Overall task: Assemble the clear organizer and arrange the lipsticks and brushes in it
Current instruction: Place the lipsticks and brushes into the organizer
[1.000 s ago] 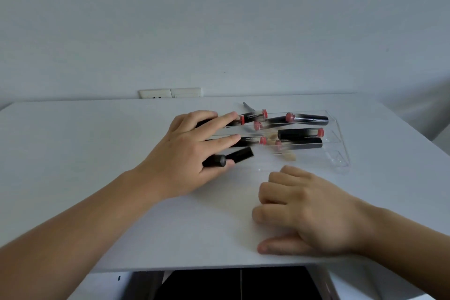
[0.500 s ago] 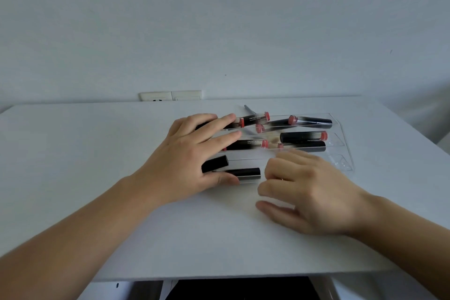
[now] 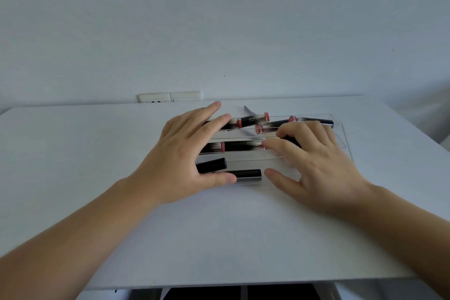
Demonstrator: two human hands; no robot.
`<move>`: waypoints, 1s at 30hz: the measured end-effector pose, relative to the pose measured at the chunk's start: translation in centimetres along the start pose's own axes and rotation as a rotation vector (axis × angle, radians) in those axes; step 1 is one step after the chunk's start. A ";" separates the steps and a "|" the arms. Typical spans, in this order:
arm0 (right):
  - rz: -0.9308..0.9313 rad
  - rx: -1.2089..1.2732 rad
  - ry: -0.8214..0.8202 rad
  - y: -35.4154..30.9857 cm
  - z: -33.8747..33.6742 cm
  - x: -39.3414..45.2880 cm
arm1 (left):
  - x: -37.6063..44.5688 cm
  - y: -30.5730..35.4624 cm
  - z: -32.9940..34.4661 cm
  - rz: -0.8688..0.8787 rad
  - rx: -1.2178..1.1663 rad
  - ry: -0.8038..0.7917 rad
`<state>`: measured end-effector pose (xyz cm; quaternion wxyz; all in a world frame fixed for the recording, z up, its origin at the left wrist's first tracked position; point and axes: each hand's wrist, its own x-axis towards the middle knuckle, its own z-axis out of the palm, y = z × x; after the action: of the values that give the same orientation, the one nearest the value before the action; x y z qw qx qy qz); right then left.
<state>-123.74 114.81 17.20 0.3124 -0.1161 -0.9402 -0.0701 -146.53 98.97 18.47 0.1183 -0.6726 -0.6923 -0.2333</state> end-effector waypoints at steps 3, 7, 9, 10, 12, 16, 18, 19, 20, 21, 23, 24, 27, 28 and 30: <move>0.007 0.015 -0.025 -0.1 -0.4 0.2 | -0.2 -0.3 0.2 -0.113 -0.052 -0.012; 0.057 0.041 0.034 0.7 -2.0 2.6 | -0.5 -1.0 0.0 -0.194 -0.084 -0.017; 0.170 0.087 -0.040 2.1 -2.6 4.9 | -0.5 -1.3 -0.2 -0.199 -0.080 -0.035; 0.245 0.126 -0.120 3.0 -2.8 6.3 | -0.6 -1.5 -0.3 -0.195 -0.076 -0.046; 0.386 0.202 -0.325 5.1 -2.4 9.1 | -0.8 -1.9 -0.6 -0.188 -0.070 -0.066; 0.460 0.158 -0.755 7.6 0.3 13.2 | -1.1 -2.6 -1.2 -0.162 -0.082 -0.098; 0.455 0.114 -0.944 7.8 1.9 14.1 | -1.3 -2.9 -1.6 -0.137 -0.081 -0.112; 0.449 0.093 -1.016 7.8 2.6 14.5 | -1.3 -3.1 -1.7 -0.131 -0.086 -0.118; 0.446 0.072 -1.058 7.7 3.0 14.8 | -1.4 -3.2 -1.8 -0.128 -0.093 -0.120; 0.446 0.054 -1.077 7.5 3.3 15.0 | -1.5 -3.3 -1.8 -0.125 -0.097 -0.118; 0.441 0.026 -1.102 7.3 3.7 15.5 | -1.6 -3.6 -1.7 -0.124 -0.103 -0.108; 0.439 0.016 -1.113 7.2 3.9 15.5 | -1.6 -3.6 -1.6 -0.125 -0.108 -0.104; 0.453 0.057 -1.108 7.1 4.2 15.6 | -1.5 -3.6 -1.5 -0.121 -0.112 -0.099; 0.453 0.079 -1.086 7.1 4.3 15.6 | -1.5 -3.6 -1.5 -0.120 -0.114 -0.100; 0.462 0.117 -1.035 7.1 4.3 15.5 | -1.5 -3.6 -1.5 -0.121 -0.121 -0.101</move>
<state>-136.41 125.25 23.57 -0.1757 -0.3206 -0.9232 0.1184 -150.17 96.97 18.51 0.0282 -0.6464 -0.7212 -0.2474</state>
